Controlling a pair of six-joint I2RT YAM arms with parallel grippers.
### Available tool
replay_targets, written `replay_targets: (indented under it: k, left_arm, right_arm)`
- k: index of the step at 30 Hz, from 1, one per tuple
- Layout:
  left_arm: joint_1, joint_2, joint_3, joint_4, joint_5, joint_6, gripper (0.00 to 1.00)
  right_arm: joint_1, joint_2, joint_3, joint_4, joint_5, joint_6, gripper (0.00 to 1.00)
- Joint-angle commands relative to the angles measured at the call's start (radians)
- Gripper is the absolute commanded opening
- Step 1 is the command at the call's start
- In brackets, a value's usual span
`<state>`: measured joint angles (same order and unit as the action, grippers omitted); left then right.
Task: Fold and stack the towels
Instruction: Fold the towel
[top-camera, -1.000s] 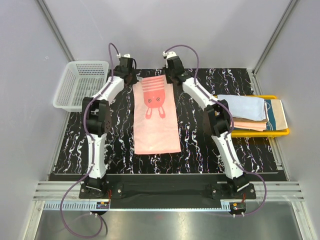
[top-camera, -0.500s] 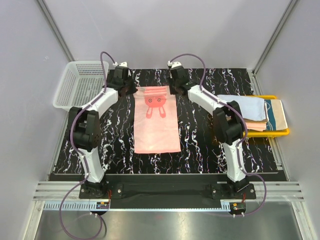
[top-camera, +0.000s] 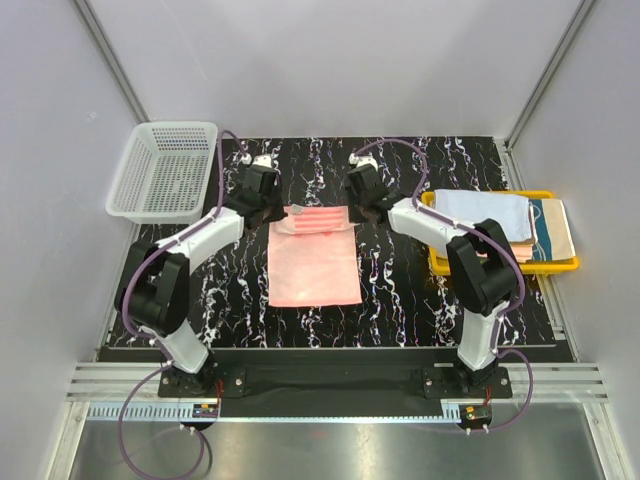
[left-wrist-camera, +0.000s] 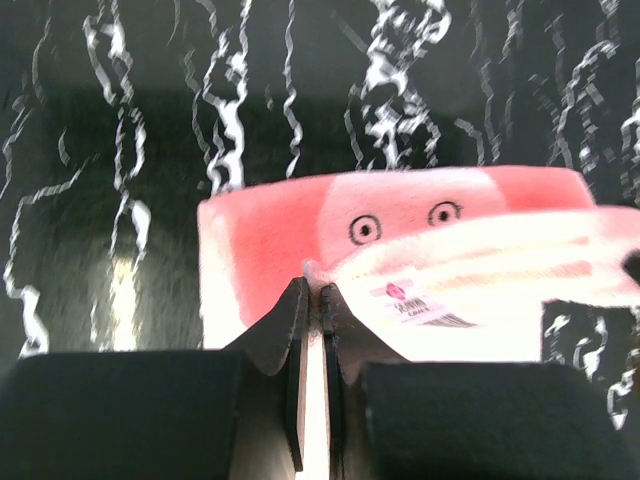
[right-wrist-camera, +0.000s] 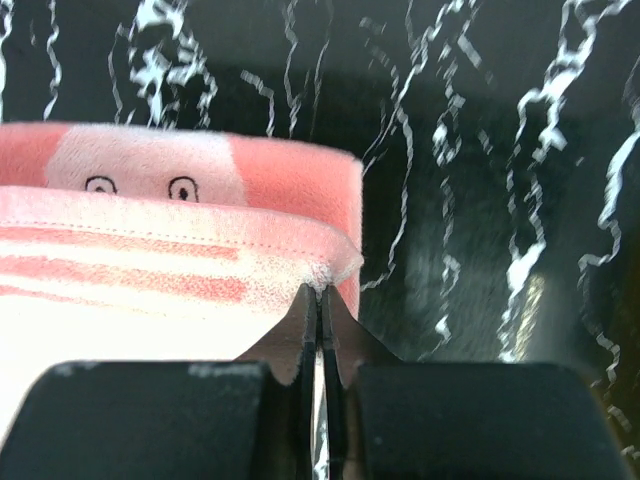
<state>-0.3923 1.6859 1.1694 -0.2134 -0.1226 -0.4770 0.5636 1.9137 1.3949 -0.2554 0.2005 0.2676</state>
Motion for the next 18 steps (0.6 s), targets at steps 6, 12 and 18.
replay_targets:
  k: [6, 12, 18]
  left_arm:
    - [-0.017, -0.181, -0.12, -0.023, -0.138, -0.025, 0.0]
    - [-0.031, -0.259, -0.183, -0.037, -0.123, -0.028, 0.0]
    - [-0.042, -0.322, -0.252, -0.03, -0.091, -0.037, 0.0]
  right_arm:
    - [0.082, -0.137, -0.106, 0.027, 0.037, 0.087, 0.0]
    - [0.104, -0.171, -0.146, 0.015, 0.046, 0.101, 0.0]
    - [0.117, -0.202, -0.194, 0.008, 0.057, 0.107, 0.0]
